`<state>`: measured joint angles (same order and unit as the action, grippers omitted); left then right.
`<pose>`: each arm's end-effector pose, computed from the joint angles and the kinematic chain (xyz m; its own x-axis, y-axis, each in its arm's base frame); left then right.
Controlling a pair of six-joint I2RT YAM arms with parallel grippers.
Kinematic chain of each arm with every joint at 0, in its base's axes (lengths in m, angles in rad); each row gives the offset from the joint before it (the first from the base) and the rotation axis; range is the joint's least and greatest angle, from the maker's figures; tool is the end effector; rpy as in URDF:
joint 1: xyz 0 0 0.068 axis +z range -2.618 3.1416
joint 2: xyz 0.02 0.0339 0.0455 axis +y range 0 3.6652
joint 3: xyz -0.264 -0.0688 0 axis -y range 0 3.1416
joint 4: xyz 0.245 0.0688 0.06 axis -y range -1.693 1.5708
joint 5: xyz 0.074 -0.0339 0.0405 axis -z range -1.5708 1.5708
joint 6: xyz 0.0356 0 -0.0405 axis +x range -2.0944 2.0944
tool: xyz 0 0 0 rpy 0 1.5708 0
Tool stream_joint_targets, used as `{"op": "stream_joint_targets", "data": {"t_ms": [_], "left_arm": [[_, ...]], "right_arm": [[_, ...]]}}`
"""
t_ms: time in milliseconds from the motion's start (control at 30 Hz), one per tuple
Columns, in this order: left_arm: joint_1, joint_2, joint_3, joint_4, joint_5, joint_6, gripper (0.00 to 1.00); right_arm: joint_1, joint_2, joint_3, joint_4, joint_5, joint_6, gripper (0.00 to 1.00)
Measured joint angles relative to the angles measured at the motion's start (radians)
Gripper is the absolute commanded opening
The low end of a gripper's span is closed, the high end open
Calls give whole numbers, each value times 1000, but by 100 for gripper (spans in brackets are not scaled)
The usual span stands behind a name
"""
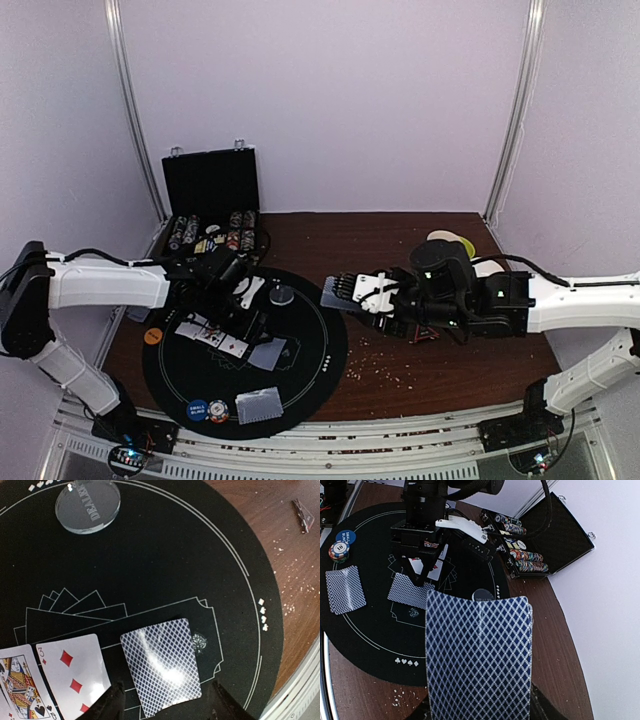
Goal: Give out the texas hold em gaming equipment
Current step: Adjust the poker card in the community card area.
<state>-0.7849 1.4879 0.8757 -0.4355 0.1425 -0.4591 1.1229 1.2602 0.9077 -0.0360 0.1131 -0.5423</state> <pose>0.2000 -0.2069 0.1903 -0.8817 0.2607 -0.3933 0.4006 0.8541 -0.3317 0.1297 0.2607 0.2952 0.2984 -0.5631 -0.7706 -0.8130 0.2730 -0.5143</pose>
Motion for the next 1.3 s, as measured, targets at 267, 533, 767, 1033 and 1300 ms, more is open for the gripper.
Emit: {"op": "stream_joint_targets", "data": {"t_ms": [267,533,767,1033,1300], "left_arm": [[19,91,22,-35,-12,50,44],[20,133,22,-37,-14,57,34],[20,161,23,-36,-15,67,11],[20,171,28,-26,0,69,0],[27,118,27,-25,-35,52,0]], "right_arm": [[3,-3,0,0,15,0,47],[3,-3,-4,0,23,0,48],[3,-4,-20,0,34,0,48],[3,-6,-34,0,40,0,48],[3,-6,-34,1,41,-1,47]]}}
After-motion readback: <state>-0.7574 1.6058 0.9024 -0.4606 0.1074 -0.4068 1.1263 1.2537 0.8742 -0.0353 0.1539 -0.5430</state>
